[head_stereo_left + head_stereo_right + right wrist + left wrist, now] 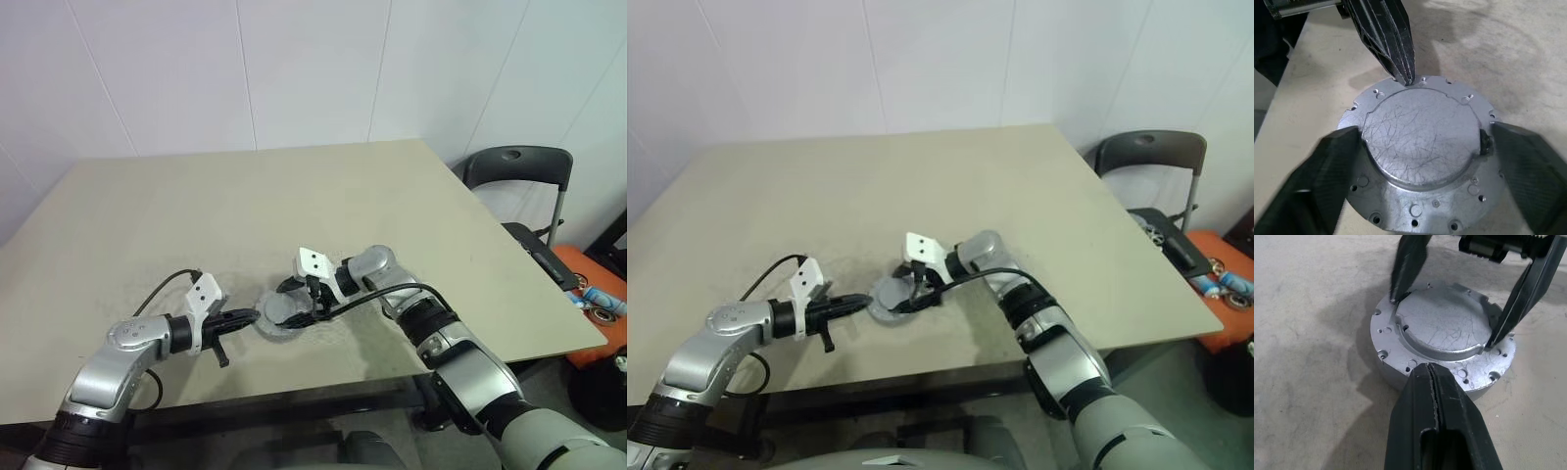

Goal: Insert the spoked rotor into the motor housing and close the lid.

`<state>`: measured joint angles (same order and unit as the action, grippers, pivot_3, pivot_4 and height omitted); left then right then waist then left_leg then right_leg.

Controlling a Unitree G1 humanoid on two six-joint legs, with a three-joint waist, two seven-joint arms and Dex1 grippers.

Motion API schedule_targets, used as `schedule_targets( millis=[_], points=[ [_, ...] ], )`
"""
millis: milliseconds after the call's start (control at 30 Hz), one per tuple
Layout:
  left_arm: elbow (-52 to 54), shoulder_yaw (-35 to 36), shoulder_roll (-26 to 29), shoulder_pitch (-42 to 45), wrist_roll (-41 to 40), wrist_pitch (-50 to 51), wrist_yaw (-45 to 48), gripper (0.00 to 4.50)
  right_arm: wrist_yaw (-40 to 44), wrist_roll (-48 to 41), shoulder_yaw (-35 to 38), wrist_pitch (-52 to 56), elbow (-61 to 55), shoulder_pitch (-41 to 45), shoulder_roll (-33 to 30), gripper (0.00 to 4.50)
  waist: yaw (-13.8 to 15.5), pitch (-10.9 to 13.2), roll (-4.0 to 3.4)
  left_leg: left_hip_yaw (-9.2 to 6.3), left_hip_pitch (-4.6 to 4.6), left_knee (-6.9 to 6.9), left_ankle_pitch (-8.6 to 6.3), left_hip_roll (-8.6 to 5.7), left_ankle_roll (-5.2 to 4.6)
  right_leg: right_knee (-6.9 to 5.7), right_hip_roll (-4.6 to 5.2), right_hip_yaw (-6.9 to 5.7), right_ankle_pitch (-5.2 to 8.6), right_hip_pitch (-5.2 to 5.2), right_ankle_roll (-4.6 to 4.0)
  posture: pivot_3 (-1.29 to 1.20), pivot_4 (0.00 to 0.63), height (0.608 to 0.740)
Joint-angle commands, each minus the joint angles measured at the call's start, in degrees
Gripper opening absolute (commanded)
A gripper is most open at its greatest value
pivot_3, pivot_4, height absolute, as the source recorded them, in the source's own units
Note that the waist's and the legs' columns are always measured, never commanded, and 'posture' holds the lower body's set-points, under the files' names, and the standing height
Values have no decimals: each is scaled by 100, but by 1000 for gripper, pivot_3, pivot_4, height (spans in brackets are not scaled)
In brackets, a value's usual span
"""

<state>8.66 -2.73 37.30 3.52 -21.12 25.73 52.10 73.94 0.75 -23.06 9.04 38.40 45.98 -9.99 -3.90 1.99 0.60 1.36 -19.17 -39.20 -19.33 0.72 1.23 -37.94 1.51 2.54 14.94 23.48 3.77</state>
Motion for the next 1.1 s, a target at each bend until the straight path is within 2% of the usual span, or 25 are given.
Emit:
schedule_targets(
  millis=[33,200,400,633,700,833,933,1100],
  points=[
    [45,-118,61,68,114,159,-18,0,-46,-60,106,60,-95,90,1,4490,-2,0,0,0,-1,0,0,0,0,0,-1,0,0,0,0,0,0,740],
    [65,-128,60,80,113,208,47,0,-106,-160,187,130,-169,114,13,4490,-3,1,0,-1,-1,0,0,0,0,0,-1,0,0,0,0,0,0,740],
    [103,-148,39,67,98,252,63,0,-194,-634,670,605,-429,203,-25,4490,0,2,-2,-1,-9,0,0,1,0,2,0,0,0,7,0,0,0,740],
    [135,-161,70,70,90,269,125,0,-118,-1467,1209,2387,-1413,-16,-431,4490,7,3,-3,-6,-18,3,-1,2,-1,12,3,-3,0,11,0,0,0,740],
    [142,-158,73,66,92,262,140,0,-169,-1799,1383,3203,-1802,-147,-628,4490,11,3,-3,-7,-19,7,-1,2,-1,18,3,-3,0,11,0,0,0,740],
    [154,-149,77,56,93,255,163,0,-739,-2130,1672,4621,-2234,-249,-896,4490,18,4,-6,-9,-23,11,-2,3,-2,27,3,-5,0,12,0,0,0,740],
    [121,-136,75,61,103,234,167,0,-1307,-2237,1832,5824,-2120,-68,-1002,4490,11,5,-7,-9,-23,12,-2,3,-2,29,3,-4,0,13,0,0,0,740],
    [125,-103,73,45,73,235,179,0,-1801,-2567,2171,7627,-1560,293,-969,4490,5,9,-13,-8,-27,15,-2,5,-2,31,1,-4,1,18,-1,0,0,740]
  ],
)
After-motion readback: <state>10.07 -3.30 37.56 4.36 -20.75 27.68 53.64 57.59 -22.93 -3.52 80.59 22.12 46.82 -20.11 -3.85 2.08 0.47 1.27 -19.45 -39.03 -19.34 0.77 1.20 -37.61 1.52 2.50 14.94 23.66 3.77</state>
